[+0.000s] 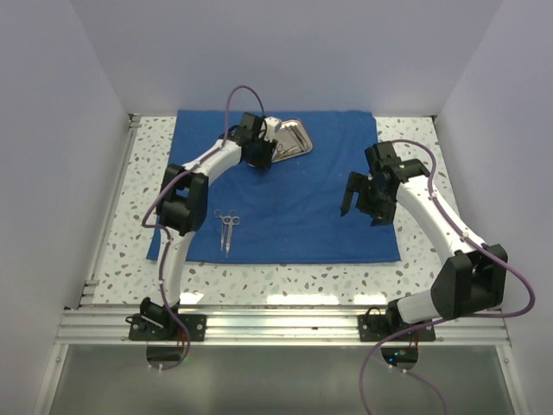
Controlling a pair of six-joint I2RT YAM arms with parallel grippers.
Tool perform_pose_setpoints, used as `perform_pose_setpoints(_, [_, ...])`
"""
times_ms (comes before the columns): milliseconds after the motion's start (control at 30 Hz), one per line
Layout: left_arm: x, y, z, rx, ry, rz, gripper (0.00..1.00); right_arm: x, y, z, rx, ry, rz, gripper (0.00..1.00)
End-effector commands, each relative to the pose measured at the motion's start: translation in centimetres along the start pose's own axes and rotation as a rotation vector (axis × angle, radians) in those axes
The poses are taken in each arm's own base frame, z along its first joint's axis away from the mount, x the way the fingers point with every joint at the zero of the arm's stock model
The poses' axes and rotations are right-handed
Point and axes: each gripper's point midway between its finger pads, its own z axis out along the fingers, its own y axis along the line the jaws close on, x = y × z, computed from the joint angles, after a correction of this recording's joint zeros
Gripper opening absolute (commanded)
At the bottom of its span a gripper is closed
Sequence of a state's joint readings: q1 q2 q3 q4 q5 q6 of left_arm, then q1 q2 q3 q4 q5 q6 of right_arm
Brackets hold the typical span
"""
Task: Open and lay out the surgical kit
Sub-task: Pick up the medical item from the container.
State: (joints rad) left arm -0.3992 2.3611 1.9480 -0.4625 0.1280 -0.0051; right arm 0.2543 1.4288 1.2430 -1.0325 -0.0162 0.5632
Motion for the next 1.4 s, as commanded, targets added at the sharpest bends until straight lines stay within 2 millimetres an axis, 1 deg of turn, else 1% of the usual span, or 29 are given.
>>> perform_pose_setpoints(0, [-2.0, 0.0, -0.1, 0.017, -0.066, 0.024, 0.44, -1.2, 0.4, -0.6, -0.008, -0.030, -0.013, 0.91])
perform_pose_setpoints(67, [-1.9, -0.1, 0.2, 0.020, -0.066, 0.021, 0.42, -1.3, 0.4, -0.6, -0.006, -0.029, -0.014, 0.91])
perform_pose_setpoints(200, [-2.4, -0.1, 0.4, 0.029, -0.078, 0.020, 0.31, -1.3, 0.2, -0.3, 0.003, -0.024, -0.017, 0.91])
perform_pose_setpoints(267, [-2.3, -0.3, 0.6, 0.036, -0.075, 0.023, 0.28, -1.2, 0.2, -0.2, 0.005, -0.020, -0.018, 0.91])
perform_pose_setpoints(300, [-2.3, -0.4, 0.6, 0.041, -0.075, 0.023, 0.23, -1.2, 0.2, -0.2, 0.005, -0.020, -0.019, 0.91])
perform_pose_setpoints(367, [-2.1, -0.5, 0.8, 0.049, -0.069, 0.022, 0.18, -1.2, 0.1, 0.0, 0.007, -0.018, -0.017, 0.91])
perform_pose_setpoints(400, [-2.2, -0.6, 0.8, 0.054, -0.071, 0.021, 0.13, -1.2, 0.1, 0.0, 0.007, -0.018, -0.017, 0.91])
perform_pose_setpoints(467, [-1.8, -0.7, 1.0, 0.063, -0.064, 0.020, 0.09, -1.1, 0.0, 0.1, 0.010, -0.014, -0.018, 0.91])
perform_pose_setpoints(500, [-1.8, -0.8, 1.0, 0.066, -0.062, 0.020, 0.04, -1.2, 0.0, 0.1, 0.010, -0.015, -0.018, 0.91])
perform_pose_setpoints(567, [-1.6, -0.9, 1.3, 0.073, -0.058, 0.021, 0.00, -1.1, 0.0, 0.3, 0.012, -0.012, -0.018, 0.91])
perform_pose_setpoints(667, [-1.8, -1.0, 1.3, 0.083, -0.066, 0.023, 0.00, -1.2, -0.1, 0.3, 0.013, -0.012, -0.020, 0.91])
perform_pose_setpoints(767, [-2.4, -0.9, 1.0, 0.075, -0.082, 0.025, 0.00, -1.3, -0.1, 0.3, 0.012, -0.015, -0.020, 0.91])
perform_pose_setpoints(800, [-3.1, -0.9, 0.7, 0.068, -0.096, -0.007, 0.00, -1.3, -0.1, 0.3, 0.012, -0.015, -0.020, 0.91])
perform_pose_setpoints(833, [-3.4, -0.6, 0.4, 0.053, -0.099, -0.011, 0.00, -1.3, -0.1, 0.3, 0.012, -0.015, -0.021, 0.91])
perform_pose_setpoints(867, [-4.3, -0.6, 0.0, 0.046, -0.118, -0.011, 0.00, -1.4, -0.1, 0.3, 0.011, -0.018, -0.023, 0.91])
perform_pose_setpoints(967, [-6.1, 0.0, -1.4, 0.005, -0.154, -0.021, 0.00, -1.5, 0.0, 0.3, 0.008, -0.020, -0.025, 0.91])
perform_pose_setpoints(1000, [-7.3, 0.2, -2.1, -0.005, -0.180, -0.030, 0.00, -1.6, 0.0, 0.3, 0.005, -0.019, -0.025, 0.91])
perform_pose_setpoints(1033, [-7.8, 0.8, -2.7, -0.037, -0.189, -0.041, 0.00, -1.5, 0.1, 0.4, 0.000, -0.021, -0.025, 0.91])
perform_pose_setpoints(1067, [-8.9, 1.1, -3.5, -0.053, -0.214, -0.050, 0.00, -1.5, 0.1, 0.4, -0.002, -0.019, -0.025, 0.91])
perform_pose_setpoints(1100, [-9.6, 1.3, -4.3, -0.065, -0.228, -0.062, 0.00, -1.6, 0.3, 0.3, -0.009, -0.024, -0.025, 0.91])
perform_pose_setpoints(1133, [-10.1, 2.0, -4.9, -0.098, -0.243, -0.076, 0.00, -1.6, 0.3, 0.4, -0.012, -0.024, -0.022, 0.91])
perform_pose_setpoints(1200, [-10.8, 2.5, -5.9, -0.117, -0.267, -0.099, 0.00, -1.6, 0.3, 0.3, -0.015, -0.026, -0.024, 0.91])
perform_pose_setpoints(1233, [-11.4, 3.1, -7.0, -0.132, -0.286, -0.108, 0.00, -1.6, 0.3, 0.3, -0.019, -0.029, -0.022, 0.91])
perform_pose_setpoints(1300, [-11.6, 3.2, -8.1, -0.141, -0.291, -0.131, 0.00, -1.5, 0.4, 0.3, -0.026, -0.028, -0.027, 0.91])
perform_pose_setpoints(1333, [-11.5, 3.1, -8.5, -0.140, -0.289, -0.136, 0.00, -1.6, 0.5, 0.1, -0.034, -0.034, -0.029, 0.91])
perform_pose_setpoints(1367, [-10.5, 3.0, -8.5, -0.138, -0.264, -0.147, 0.00, -1.6, 0.7, 0.1, -0.043, -0.034, -0.029, 0.91])
